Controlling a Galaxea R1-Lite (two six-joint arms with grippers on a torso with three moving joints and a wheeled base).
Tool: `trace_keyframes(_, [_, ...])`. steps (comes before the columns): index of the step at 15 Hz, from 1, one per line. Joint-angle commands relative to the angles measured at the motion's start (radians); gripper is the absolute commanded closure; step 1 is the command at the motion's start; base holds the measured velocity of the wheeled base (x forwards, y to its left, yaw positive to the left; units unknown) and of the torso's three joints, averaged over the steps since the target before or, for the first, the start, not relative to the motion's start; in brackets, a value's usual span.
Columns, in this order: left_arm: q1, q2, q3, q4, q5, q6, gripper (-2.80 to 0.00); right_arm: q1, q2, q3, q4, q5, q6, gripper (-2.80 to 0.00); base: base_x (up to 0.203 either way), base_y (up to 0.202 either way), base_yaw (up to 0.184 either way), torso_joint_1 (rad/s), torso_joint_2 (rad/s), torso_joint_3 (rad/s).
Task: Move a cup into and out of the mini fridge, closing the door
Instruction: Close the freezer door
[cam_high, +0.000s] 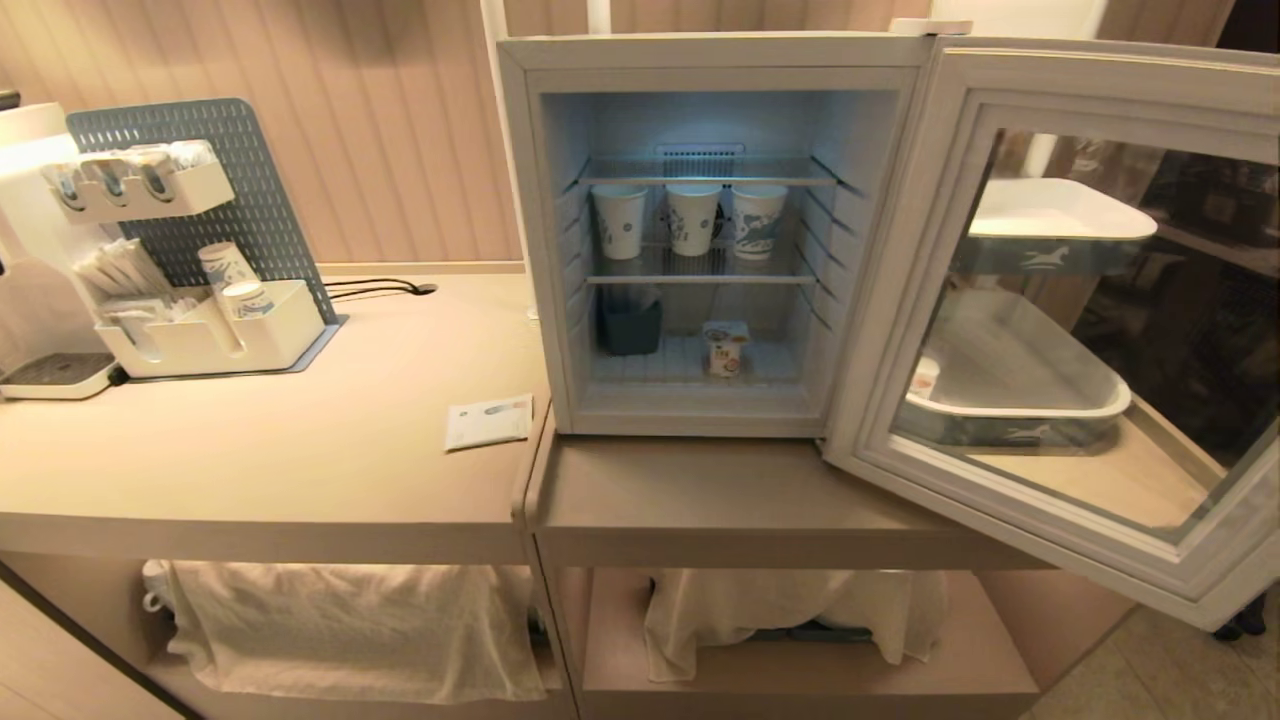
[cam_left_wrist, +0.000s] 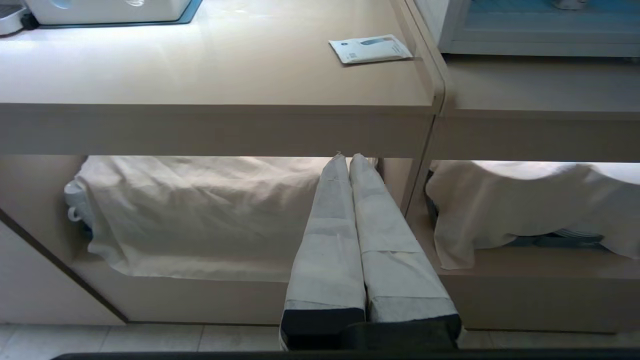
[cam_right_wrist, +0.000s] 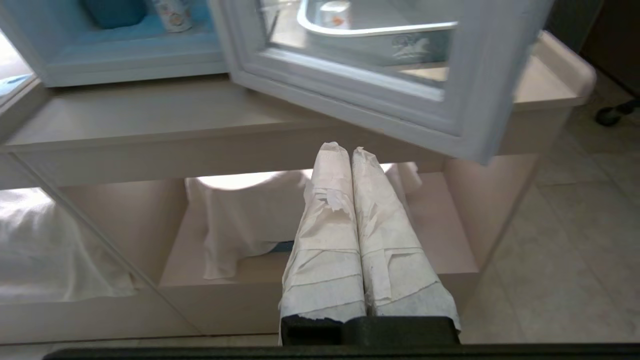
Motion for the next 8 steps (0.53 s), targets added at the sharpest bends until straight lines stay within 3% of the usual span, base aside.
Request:
trace_keyframes(1, [0.001,0.0,0.002,-0.001,0.0,0.0,0.0,0.0,0.001,0.0,0.0,0.0,0.0,0.0,0.0,-0.187,0.0,0.002,0.0,0.007])
trace_keyframes(8, [0.001,0.0,0.002,-0.001,0.0,0.0,0.0,0.0,0.001,0.0,0.0,0.0,0.0,0.0,0.0,-0.193,0.001,0.001,0.0,0.004])
